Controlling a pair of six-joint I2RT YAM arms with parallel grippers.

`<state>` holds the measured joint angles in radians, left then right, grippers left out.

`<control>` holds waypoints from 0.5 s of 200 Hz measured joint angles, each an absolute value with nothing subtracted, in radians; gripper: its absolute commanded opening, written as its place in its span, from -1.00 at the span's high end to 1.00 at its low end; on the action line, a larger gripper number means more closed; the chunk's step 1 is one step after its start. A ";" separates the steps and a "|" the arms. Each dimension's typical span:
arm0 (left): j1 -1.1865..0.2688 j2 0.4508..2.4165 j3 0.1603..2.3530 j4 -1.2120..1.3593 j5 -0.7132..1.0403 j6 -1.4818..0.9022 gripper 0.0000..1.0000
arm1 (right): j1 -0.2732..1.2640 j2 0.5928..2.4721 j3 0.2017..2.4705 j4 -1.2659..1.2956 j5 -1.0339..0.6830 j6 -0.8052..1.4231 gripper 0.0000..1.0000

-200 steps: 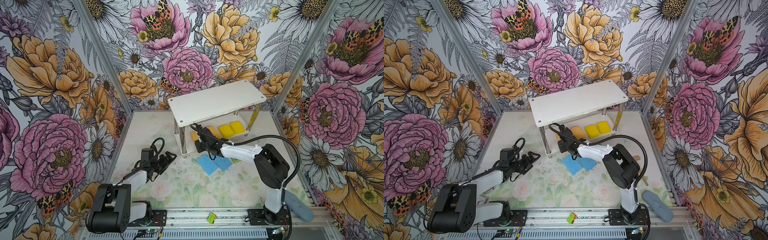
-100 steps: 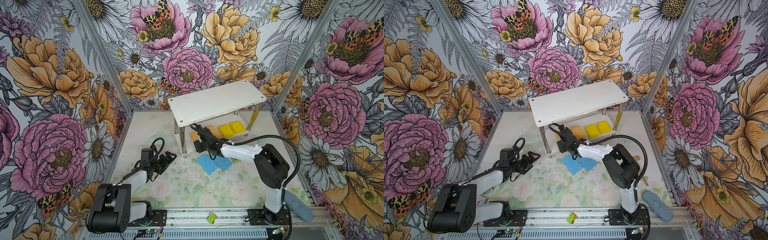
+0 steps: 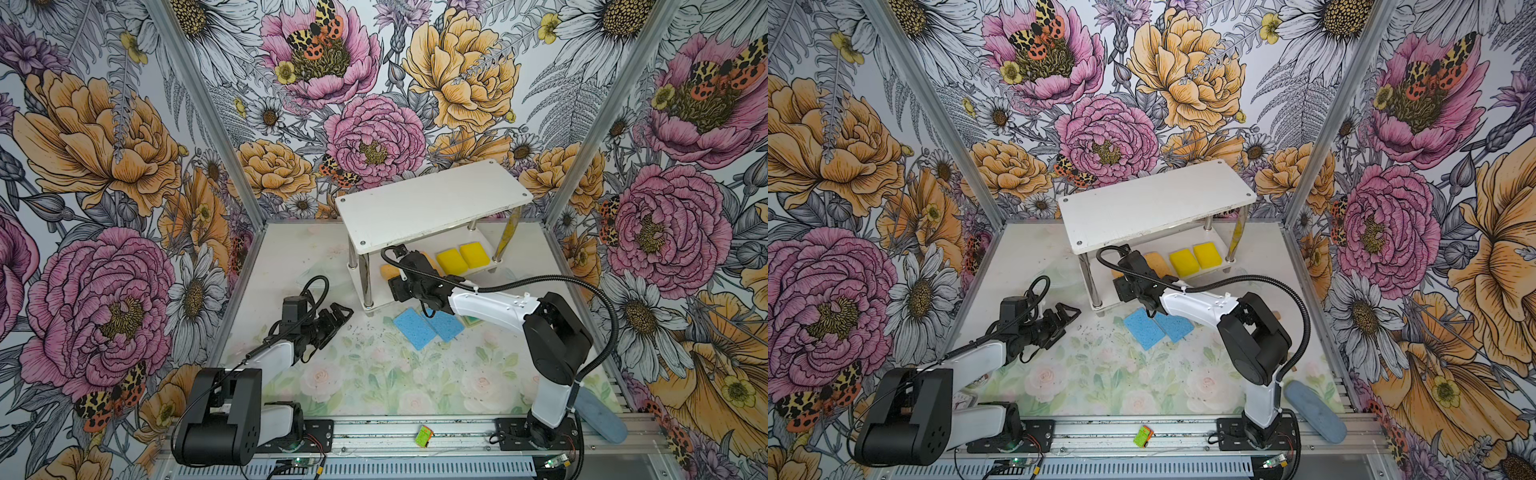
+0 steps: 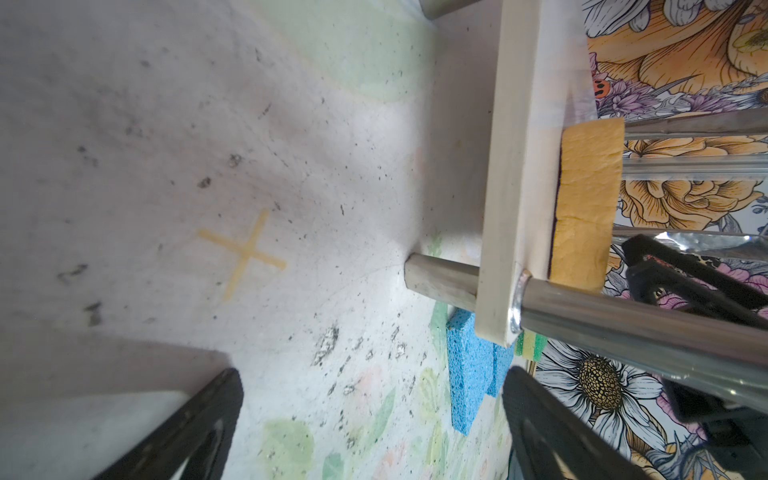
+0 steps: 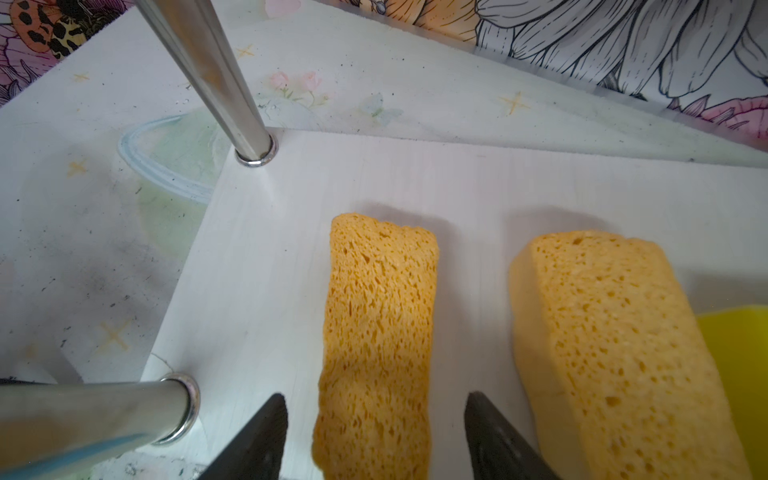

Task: Place and organize the cleaning sponges onto the shelf
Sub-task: 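Open the right gripper and withdraw it from the shelf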

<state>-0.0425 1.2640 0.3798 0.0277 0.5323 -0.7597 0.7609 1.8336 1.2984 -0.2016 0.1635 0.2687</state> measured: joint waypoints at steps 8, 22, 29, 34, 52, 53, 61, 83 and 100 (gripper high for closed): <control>-0.043 1.264 0.380 0.027 0.532 -0.760 -0.98 | 0.761 1.822 1.293 -0.206 0.163 0.268 -0.41; -0.043 1.263 0.380 0.027 0.532 -0.760 -0.98 | 0.761 1.798 1.279 -0.212 0.161 0.263 -0.41; -0.043 1.263 0.380 0.027 0.532 -0.760 -0.98 | 0.761 1.785 1.271 -0.216 0.156 0.260 -0.41; -0.043 1.262 0.380 0.027 0.532 -0.760 -0.98 | 0.761 1.775 1.263 -0.221 0.149 0.258 -0.41; -0.043 1.258 0.380 0.023 0.532 -0.760 -0.98 | 0.761 1.735 1.240 -0.239 0.122 0.239 -0.41; -0.043 1.258 0.380 0.023 0.532 -0.760 -0.98 | 0.761 1.733 1.239 -0.239 0.120 0.237 -0.41; -0.043 1.256 0.380 0.023 0.532 -0.760 -0.98 | 0.761 1.711 1.228 -0.252 0.101 0.229 -0.42; -0.043 1.254 0.380 0.018 0.532 -0.760 -0.98 | 0.761 1.644 1.188 -0.283 0.054 0.207 -0.43; -0.043 1.254 0.380 0.013 0.532 -0.760 -0.98 | 0.761 1.589 1.150 -0.304 0.024 0.192 -0.44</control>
<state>-0.0425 1.2545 0.3798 0.0128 0.5323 -0.7597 0.7609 1.5890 1.1496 -0.3042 0.0238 0.1921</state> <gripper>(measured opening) 0.989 0.716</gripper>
